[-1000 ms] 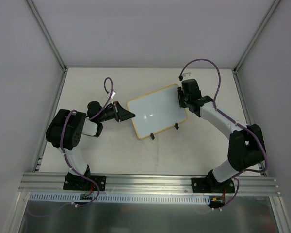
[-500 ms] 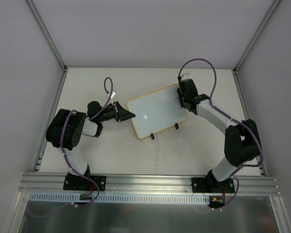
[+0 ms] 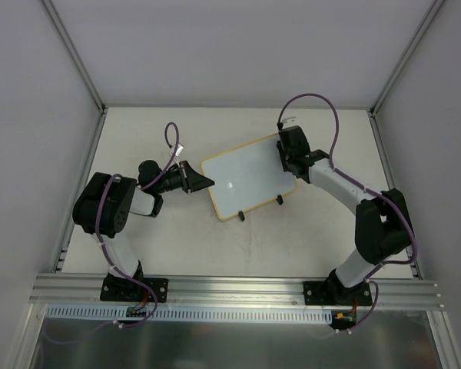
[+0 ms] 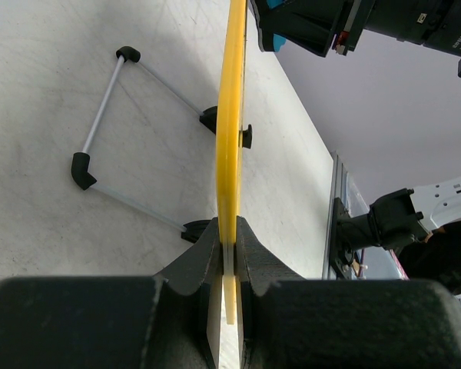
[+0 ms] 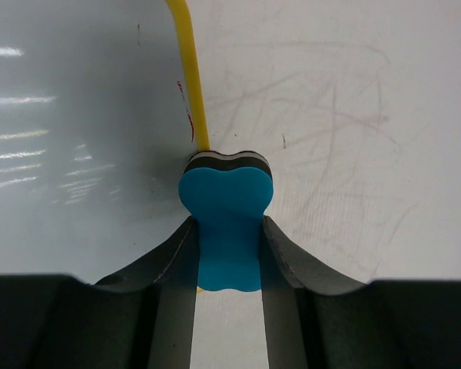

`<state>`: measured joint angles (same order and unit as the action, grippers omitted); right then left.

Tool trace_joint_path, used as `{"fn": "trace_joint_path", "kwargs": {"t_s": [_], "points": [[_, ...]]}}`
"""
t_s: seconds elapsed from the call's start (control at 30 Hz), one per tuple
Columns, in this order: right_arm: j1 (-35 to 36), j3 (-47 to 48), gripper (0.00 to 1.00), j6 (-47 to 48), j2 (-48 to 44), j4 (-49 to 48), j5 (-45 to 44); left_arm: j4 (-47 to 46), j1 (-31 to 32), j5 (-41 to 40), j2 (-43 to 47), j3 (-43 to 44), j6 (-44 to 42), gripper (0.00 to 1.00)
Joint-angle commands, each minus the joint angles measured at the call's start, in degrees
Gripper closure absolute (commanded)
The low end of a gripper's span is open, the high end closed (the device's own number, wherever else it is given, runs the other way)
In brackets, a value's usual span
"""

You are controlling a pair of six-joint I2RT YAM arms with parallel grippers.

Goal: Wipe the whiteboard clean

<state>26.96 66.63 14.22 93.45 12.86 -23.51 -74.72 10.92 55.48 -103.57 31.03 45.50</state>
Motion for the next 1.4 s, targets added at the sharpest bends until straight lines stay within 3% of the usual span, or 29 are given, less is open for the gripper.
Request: {"fn": "trace_joint_path", "kwargs": {"t_s": [0.0, 0.27, 1.37], "points": [[0.3, 0.7, 1.0, 0.7, 0.0, -0.5, -2.3, -19.9, 0.6, 3.6, 1.3, -0.4, -1.9, 1.0], [0.5, 2.4, 1.0, 1.4, 2.3, -0.5, -6.7, -19.9, 0.6, 3.6, 1.4, -0.5, -2.0, 1.0], [2.7, 0.4, 1.0, -0.2, -0.4, -0.5, -3.6, -19.7, 0.6, 3.8, 1.7, -0.5, -2.1, 1.0]]}}
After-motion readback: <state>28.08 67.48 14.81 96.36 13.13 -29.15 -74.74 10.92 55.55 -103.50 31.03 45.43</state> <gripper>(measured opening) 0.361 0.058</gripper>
